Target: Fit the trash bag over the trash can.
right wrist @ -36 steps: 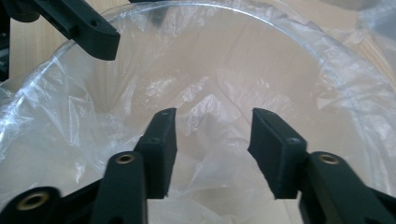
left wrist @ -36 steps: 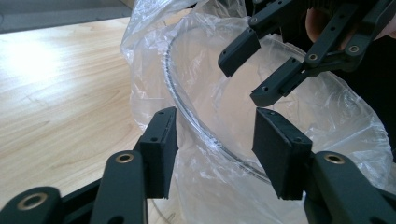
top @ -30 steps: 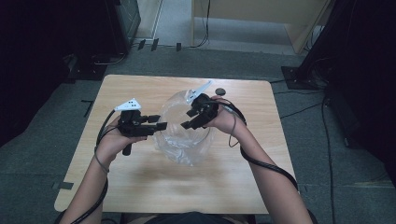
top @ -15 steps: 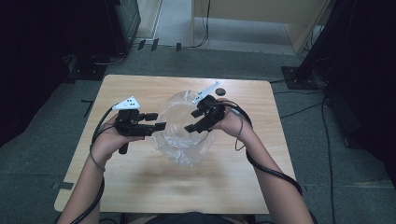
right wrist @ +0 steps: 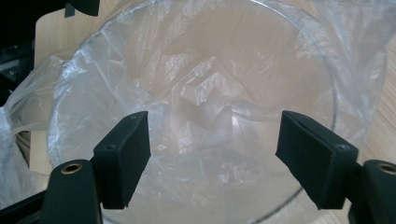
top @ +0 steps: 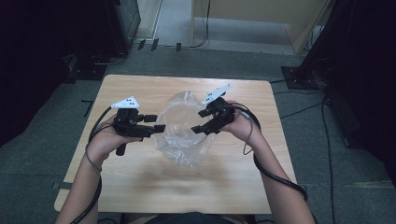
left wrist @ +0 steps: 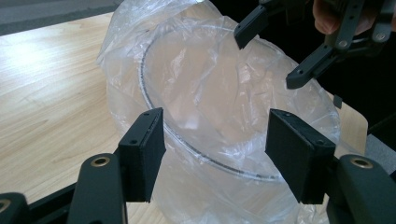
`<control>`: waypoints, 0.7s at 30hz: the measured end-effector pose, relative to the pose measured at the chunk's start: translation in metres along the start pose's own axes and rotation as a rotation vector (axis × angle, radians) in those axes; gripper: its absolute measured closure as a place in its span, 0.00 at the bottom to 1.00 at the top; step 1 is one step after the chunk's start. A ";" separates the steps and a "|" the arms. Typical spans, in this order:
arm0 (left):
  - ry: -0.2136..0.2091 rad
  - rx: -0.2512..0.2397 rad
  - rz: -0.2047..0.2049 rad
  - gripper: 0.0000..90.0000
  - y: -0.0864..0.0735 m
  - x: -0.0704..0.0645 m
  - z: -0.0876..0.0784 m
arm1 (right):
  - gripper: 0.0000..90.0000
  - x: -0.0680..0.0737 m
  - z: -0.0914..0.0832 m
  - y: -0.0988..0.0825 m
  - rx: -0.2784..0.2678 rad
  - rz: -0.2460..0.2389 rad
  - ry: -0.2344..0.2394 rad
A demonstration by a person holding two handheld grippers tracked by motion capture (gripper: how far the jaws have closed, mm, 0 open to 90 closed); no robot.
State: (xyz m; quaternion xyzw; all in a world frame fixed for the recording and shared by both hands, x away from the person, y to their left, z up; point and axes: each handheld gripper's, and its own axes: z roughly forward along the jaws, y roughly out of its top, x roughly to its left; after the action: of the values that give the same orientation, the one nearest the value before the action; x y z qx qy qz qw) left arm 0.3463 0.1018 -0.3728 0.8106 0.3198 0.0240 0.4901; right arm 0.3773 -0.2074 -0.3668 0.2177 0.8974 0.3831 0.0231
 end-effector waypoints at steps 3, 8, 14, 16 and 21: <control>0.005 0.005 0.009 0.40 0.000 -0.001 -0.001 | 0.29 0.001 -0.006 -0.006 -0.022 0.002 0.003; 0.021 0.008 0.015 0.40 -0.001 0.001 -0.003 | 0.28 0.003 -0.015 -0.012 -0.053 0.013 -0.003; 0.038 0.002 0.049 0.39 -0.001 0.002 -0.006 | 0.28 0.003 -0.023 -0.016 -0.058 0.010 -0.017; 0.044 -0.013 0.056 0.39 0.000 0.004 -0.010 | 0.28 0.002 -0.024 -0.020 -0.058 0.014 -0.025; 0.046 0.023 0.071 0.39 -0.003 0.007 -0.011 | 0.27 0.000 -0.025 -0.027 -0.053 0.024 -0.030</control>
State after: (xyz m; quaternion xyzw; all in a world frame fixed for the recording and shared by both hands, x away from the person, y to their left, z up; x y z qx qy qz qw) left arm 0.3459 0.1152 -0.3715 0.8261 0.3023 0.0563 0.4723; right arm 0.3624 -0.2406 -0.3678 0.2336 0.8838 0.4037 0.0377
